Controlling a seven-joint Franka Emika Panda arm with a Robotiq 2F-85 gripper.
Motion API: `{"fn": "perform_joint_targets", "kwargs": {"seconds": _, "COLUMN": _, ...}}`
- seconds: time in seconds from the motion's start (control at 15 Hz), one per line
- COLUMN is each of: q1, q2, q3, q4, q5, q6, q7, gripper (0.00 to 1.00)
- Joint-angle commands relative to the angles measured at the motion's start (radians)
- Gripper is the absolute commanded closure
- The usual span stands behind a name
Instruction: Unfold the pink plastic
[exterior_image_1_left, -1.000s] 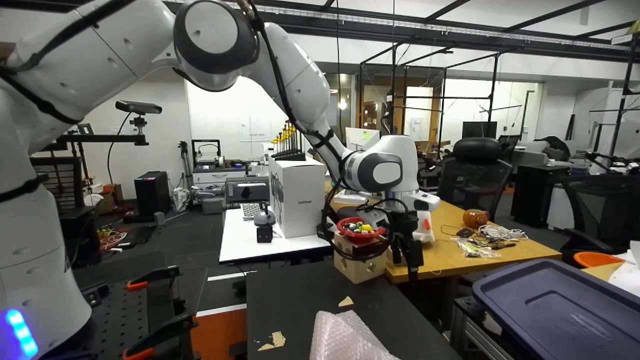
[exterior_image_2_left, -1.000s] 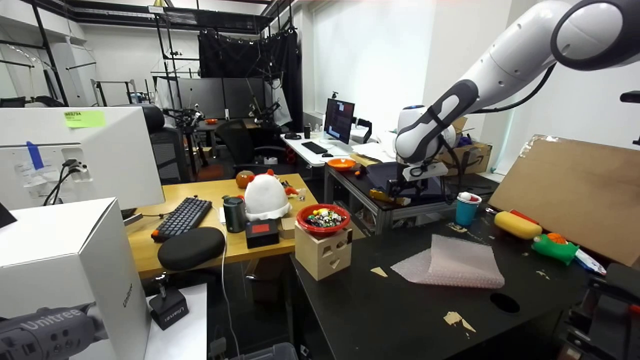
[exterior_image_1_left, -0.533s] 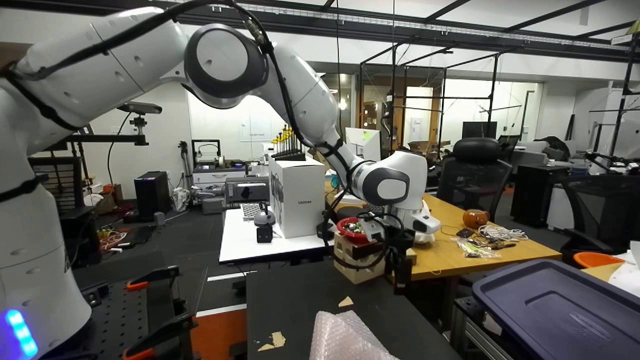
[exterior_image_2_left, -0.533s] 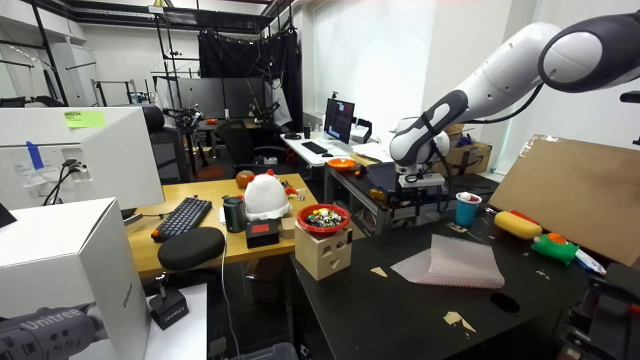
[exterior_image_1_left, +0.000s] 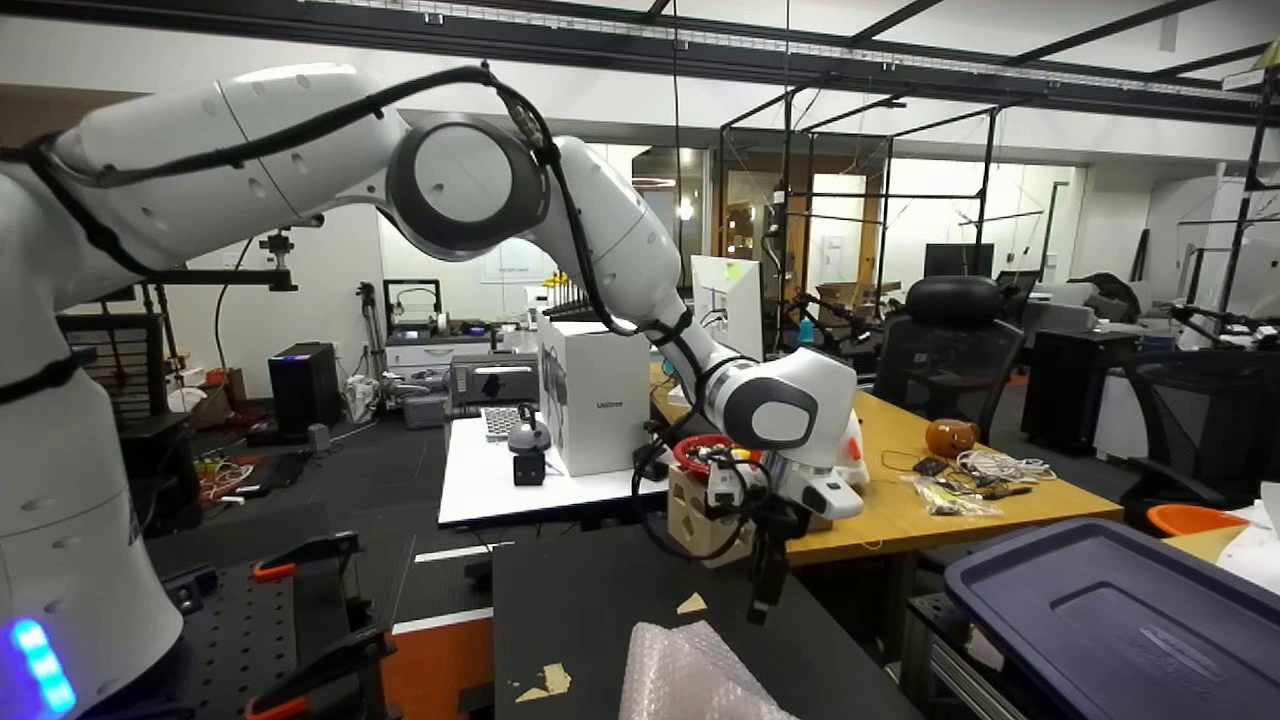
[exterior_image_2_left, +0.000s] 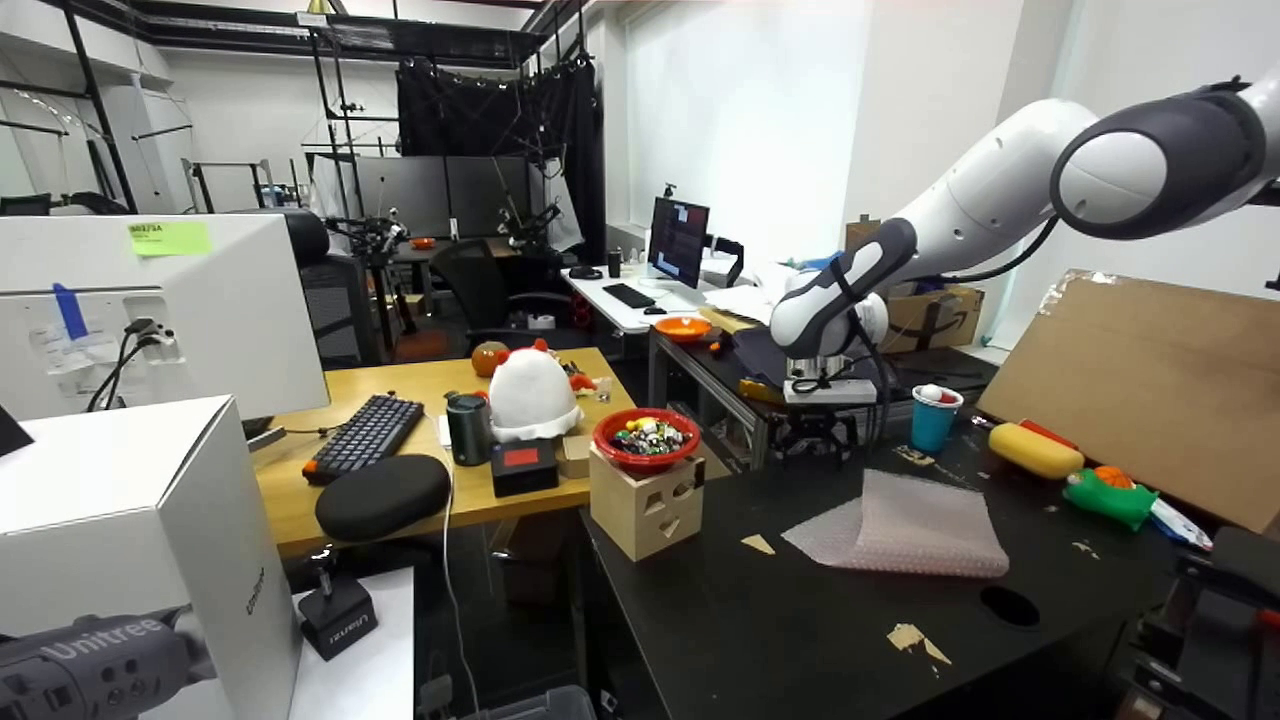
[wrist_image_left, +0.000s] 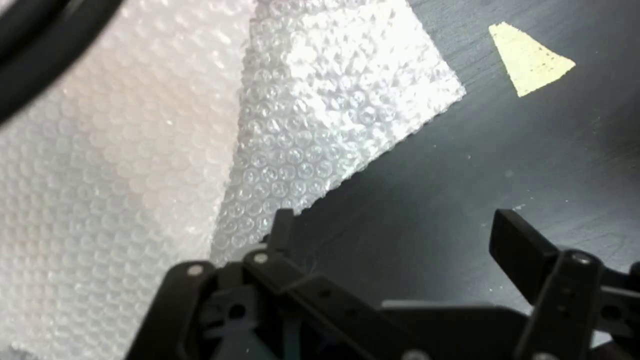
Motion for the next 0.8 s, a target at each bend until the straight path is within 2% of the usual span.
{"fn": "perform_joint_targets", "kwargs": {"seconds": 0.0, "q1": 0.003, "q2": 0.056, "q3": -0.003, "q4": 0.066, "q5": 0.055, "q6": -0.061, "q7": 0.125, "gripper": 0.0}}
{"fn": "perform_joint_targets", "kwargs": {"seconds": 0.4, "q1": -0.003, "q2": 0.066, "q3": 0.003, "q4": 0.06, "q5": 0.127, "q6": -0.106, "q7": 0.333, "gripper": 0.0}}
{"fn": "perform_joint_targets", "kwargs": {"seconds": 0.73, "q1": 0.0, "q2": 0.075, "q3": -0.005, "q4": 0.062, "q5": 0.143, "q6": -0.111, "q7": 0.507, "gripper": 0.0}}
